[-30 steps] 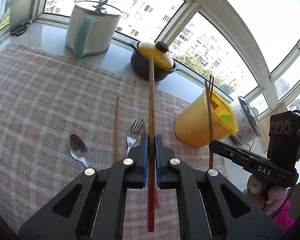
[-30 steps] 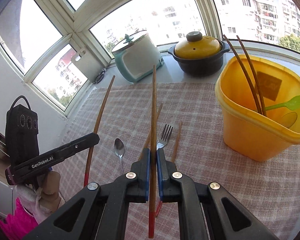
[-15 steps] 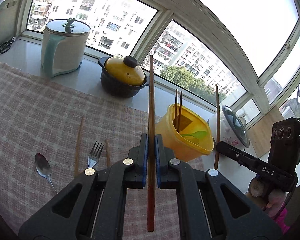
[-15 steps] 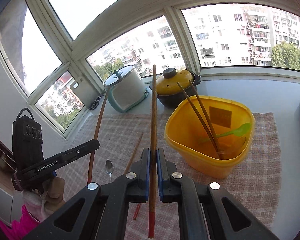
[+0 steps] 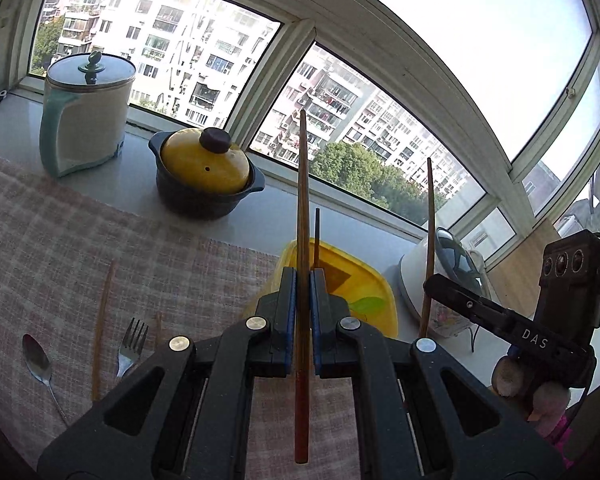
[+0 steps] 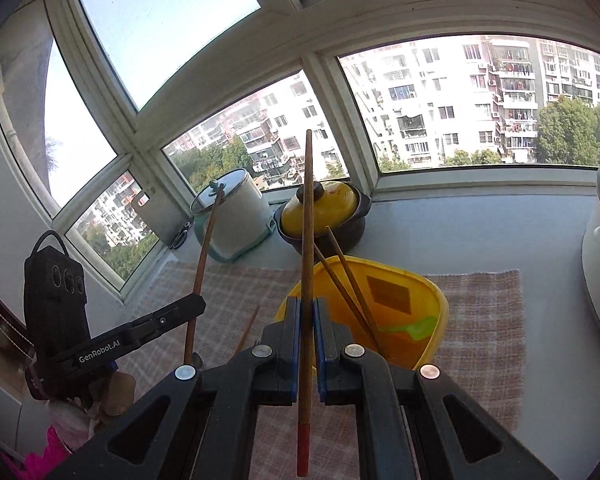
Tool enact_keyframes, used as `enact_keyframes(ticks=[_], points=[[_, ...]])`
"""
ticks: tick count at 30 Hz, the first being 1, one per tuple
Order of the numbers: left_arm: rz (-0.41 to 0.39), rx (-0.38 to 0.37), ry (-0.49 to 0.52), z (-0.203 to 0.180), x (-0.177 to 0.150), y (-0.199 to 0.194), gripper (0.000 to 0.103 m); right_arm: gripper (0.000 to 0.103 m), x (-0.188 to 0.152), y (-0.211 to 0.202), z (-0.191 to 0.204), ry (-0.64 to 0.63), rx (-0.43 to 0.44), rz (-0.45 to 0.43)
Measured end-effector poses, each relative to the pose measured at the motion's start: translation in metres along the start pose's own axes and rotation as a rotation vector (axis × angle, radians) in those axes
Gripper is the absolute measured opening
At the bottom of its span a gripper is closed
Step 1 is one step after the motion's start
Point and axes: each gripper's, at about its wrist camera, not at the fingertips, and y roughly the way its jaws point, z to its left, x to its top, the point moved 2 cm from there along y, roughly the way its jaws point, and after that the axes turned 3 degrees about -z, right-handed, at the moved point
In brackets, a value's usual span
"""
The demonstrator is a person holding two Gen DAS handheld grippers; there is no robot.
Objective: Organize utensils
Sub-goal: 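Lift both chopsticks and carry them over the yellow container, then lower both chopsticks into the yellow container and open both grippers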
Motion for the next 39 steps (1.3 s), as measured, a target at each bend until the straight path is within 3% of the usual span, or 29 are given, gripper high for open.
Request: enact_keyframes(ticks=[19,26,39], points=[[-0.024,-0.005,0.036,-0.036,0.034,0.076,0.004,0.004,0.028,0.014,-0.028,0.0,-0.005,-0.066],[-0.026,-0.008,0.057,-0.04,0.033,0.09,0.004,0.004,0.035,0.018,-0.035,-0.016,-0.029,-0.101],[-0.017,0.026,0.091,-0.037,0.022,0.103,0.004,0.004,0.025,0.047,-0.047,-0.016,-0.042,-0.081]])
